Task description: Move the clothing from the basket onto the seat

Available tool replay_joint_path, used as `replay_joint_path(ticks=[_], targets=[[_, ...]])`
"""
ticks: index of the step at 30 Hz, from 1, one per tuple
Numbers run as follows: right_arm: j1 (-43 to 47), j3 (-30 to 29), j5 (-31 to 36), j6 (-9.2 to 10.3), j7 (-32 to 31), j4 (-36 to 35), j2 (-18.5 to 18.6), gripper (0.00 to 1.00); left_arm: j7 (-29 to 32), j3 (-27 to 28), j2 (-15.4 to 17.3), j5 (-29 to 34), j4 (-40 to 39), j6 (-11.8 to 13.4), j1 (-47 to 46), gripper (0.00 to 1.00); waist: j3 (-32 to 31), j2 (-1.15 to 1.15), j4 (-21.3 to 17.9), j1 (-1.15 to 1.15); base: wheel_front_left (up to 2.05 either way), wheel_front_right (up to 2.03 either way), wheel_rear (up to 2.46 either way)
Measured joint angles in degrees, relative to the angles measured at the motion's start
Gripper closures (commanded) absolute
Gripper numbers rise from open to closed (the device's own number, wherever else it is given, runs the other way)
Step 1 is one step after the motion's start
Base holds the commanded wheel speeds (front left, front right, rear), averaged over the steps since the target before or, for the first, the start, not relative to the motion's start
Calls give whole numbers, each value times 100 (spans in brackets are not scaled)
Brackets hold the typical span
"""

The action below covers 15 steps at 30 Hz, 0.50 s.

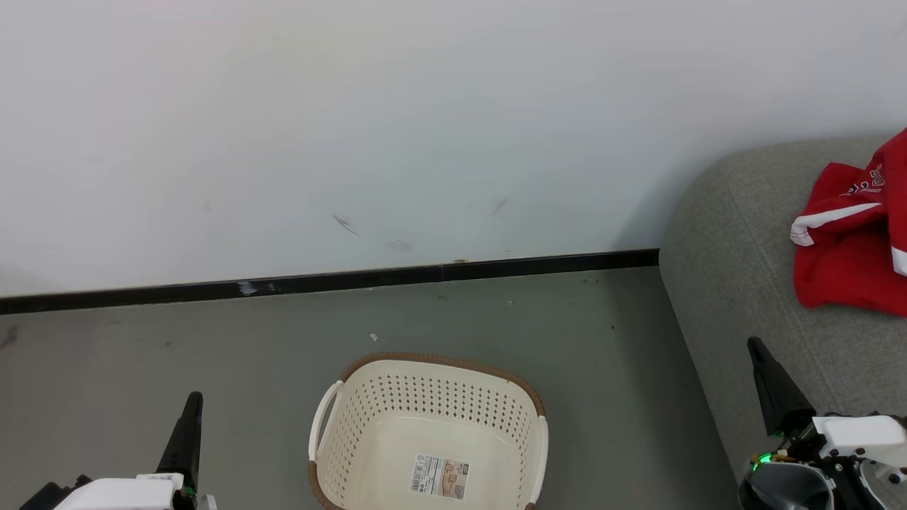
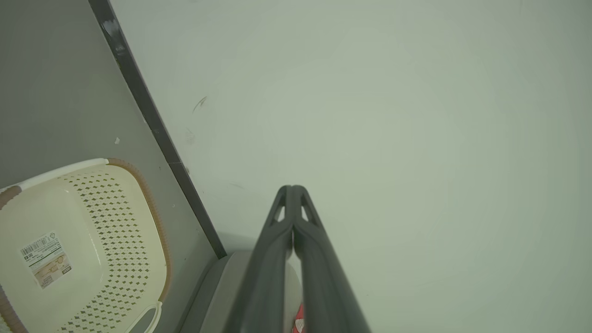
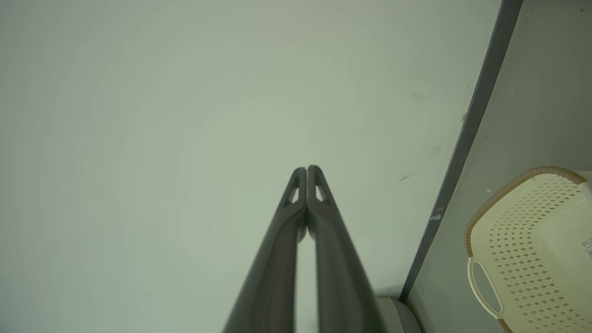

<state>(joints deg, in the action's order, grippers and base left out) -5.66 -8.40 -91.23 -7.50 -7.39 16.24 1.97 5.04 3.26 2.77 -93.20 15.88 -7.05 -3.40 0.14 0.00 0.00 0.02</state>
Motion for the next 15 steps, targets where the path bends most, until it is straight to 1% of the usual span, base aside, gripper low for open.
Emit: replay_joint_path(ticks=[15], targets=[[57, 15, -2, 1, 15, -27, 0, 100, 0, 5, -2, 0, 0, 0, -1, 100, 1, 0, 0, 0, 0, 0, 0]])
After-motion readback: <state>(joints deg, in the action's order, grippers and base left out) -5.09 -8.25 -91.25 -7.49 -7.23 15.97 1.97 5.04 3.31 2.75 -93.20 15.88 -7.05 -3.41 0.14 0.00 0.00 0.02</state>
